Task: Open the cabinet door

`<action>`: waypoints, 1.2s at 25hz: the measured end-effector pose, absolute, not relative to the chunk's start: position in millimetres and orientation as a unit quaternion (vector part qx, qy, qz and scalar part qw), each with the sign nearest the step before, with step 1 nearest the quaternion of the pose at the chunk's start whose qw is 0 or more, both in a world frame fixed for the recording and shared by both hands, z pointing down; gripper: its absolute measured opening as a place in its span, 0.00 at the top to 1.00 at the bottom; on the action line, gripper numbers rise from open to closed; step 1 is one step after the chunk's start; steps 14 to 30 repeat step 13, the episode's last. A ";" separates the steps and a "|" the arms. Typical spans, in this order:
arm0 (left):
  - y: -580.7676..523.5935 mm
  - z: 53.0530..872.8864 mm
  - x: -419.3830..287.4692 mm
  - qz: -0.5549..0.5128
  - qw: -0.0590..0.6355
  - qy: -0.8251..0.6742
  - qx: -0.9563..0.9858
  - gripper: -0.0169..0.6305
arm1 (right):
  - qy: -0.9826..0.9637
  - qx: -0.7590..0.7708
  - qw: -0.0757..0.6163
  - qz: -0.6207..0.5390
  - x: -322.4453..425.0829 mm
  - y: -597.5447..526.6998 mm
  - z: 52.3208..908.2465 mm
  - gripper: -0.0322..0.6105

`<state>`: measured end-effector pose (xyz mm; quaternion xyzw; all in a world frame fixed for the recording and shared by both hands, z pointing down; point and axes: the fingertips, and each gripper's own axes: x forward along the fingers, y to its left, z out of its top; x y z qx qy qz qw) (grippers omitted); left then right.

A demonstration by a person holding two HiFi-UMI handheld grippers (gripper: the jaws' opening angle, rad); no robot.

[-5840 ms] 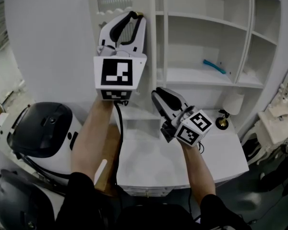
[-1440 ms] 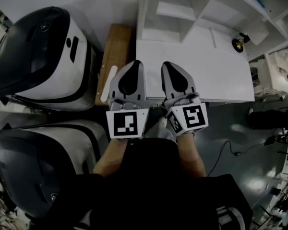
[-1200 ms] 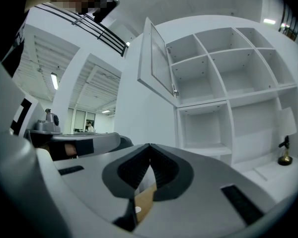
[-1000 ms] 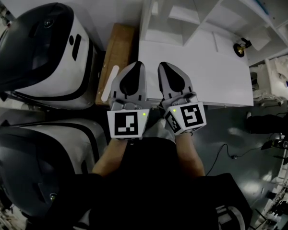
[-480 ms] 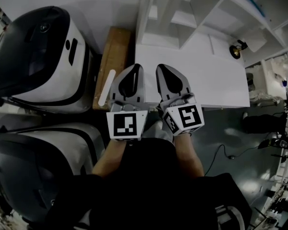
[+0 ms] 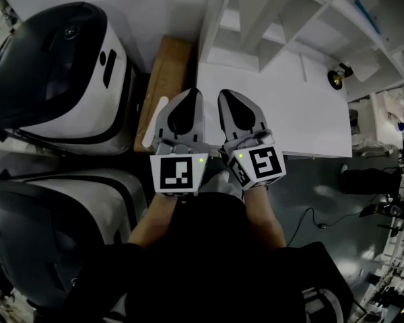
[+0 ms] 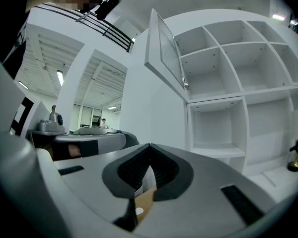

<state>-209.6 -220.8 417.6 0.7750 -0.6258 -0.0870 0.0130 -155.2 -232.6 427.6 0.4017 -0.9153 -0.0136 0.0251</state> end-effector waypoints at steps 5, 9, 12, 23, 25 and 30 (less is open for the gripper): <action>-222.5 418.8 -212.7 -0.088 0.015 -0.625 0.776 0.95 | -0.915 0.403 0.026 -0.016 -157.5 -233.8 427.1 0.92; -222.2 412.7 -208.8 -0.079 0.006 -0.617 0.783 0.95 | -0.913 0.408 0.028 -0.018 -155.1 -233.0 427.0 0.92; -222.0 414.4 -206.4 -0.083 0.008 -0.615 0.784 0.95 | -0.912 0.409 0.027 -0.019 -154.7 -233.6 424.9 0.92; -222.0 415.8 -205.7 -0.087 0.011 -0.615 0.784 0.95 | -0.912 0.409 0.027 -0.020 -154.6 -233.9 424.2 0.92; -222.0 415.8 -205.7 -0.087 0.011 -0.615 0.784 0.95 | -0.912 0.409 0.027 -0.020 -154.6 -233.9 424.2 0.92; -222.0 415.8 -205.7 -0.087 0.011 -0.615 0.784 0.95 | -0.912 0.409 0.027 -0.020 -154.6 -233.9 424.2 0.92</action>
